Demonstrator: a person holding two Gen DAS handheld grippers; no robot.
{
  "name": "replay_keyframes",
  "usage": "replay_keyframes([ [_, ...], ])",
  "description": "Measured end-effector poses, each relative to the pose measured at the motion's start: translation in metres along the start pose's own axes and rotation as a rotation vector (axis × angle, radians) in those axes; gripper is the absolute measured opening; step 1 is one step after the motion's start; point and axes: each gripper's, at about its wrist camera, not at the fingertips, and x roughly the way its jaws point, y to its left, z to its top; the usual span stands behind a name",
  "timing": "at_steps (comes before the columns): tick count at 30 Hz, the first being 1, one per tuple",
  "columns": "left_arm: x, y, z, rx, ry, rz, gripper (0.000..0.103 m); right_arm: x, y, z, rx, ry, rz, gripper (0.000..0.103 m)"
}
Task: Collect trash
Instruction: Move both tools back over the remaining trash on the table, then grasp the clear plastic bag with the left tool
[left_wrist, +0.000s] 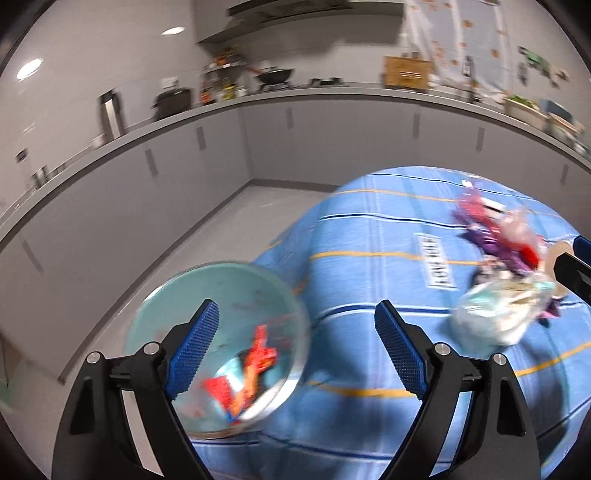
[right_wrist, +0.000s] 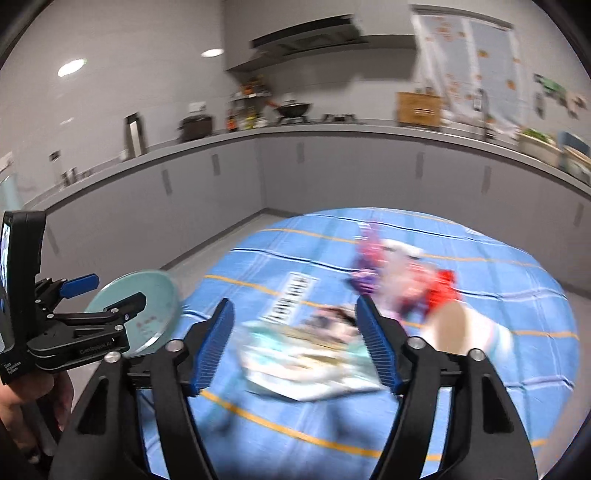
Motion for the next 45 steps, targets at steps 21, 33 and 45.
replay_keyframes([
  [21,0.03,-0.131,-0.001,0.196,0.065,-0.249,0.09,-0.036,-0.104,-0.048,0.164,0.005,-0.218,0.075],
  [33,0.032,-0.133,-0.016,0.203,0.111,-0.334,0.059,-0.025,-0.104,-0.056,0.168,0.038,-0.231,0.075],
  [45,0.0,-0.111,-0.013,0.177,0.049,-0.36,0.035,-0.028,-0.104,-0.057,0.179,0.03,-0.253,0.075],
])
